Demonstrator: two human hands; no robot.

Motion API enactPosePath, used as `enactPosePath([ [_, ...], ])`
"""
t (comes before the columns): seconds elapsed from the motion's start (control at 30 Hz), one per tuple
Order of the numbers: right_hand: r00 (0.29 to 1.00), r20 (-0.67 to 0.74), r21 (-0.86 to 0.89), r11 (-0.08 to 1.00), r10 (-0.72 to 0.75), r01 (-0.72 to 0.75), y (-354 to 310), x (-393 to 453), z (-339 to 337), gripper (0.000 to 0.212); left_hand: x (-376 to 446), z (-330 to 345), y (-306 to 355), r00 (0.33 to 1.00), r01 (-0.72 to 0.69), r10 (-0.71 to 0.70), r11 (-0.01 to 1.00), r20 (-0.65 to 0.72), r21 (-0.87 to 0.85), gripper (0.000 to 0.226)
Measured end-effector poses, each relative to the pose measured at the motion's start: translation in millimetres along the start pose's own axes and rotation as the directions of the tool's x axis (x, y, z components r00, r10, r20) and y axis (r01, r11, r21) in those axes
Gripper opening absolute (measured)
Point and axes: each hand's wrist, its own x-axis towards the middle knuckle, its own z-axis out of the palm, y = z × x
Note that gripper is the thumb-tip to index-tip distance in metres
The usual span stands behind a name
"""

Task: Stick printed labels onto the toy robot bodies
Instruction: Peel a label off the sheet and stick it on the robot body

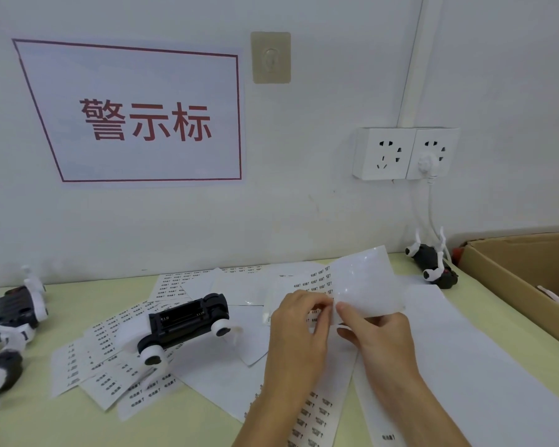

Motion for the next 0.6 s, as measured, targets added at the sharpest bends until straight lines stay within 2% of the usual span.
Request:
enactPosePath([
  [0.1, 0.999, -0.021, -0.067, 0.997, -0.027, 0.025, -0.4, -1.5, 1.8, 0.013, 0.7, 0.0, -0.8, 0.997, 0.078, -0.078, 0.995, 0.007, -0.054, 0.018],
  [0.2, 0.999, -0.023, -0.113, 0.993, -0.036, 0.033, 1.0, -1.4, 1.3, 0.010, 0.8, -0.1, 0.3, 0.994, 0.105, -0.104, 0.989, 0.014, -0.107, 0.018],
  [0.33, 0.996, 0.000, -0.147, 0.985, -0.092, 0.091, -0.5, -2.1, 1.3, 0.016, 2.0, 0.5, 0.2, 0.989, 0.148, -0.148, 0.979, 0.012, -0.142, 0.015],
  [0.47, 0.986, 0.020, -0.188, 0.968, -0.163, 0.164, -0.6, -3.7, 2.2, 0.023, 2.0, -1.5, -0.7, 0.991, 0.136, -0.134, 0.985, 0.027, -0.103, 0.016],
  [0.6, 0.981, 0.035, -0.220, 0.956, -0.191, 0.194, -0.7, -3.8, 1.7, 0.026, -1.1, -0.5, 1.1, 0.997, 0.073, -0.073, 0.997, 0.024, 0.009, 0.010],
])
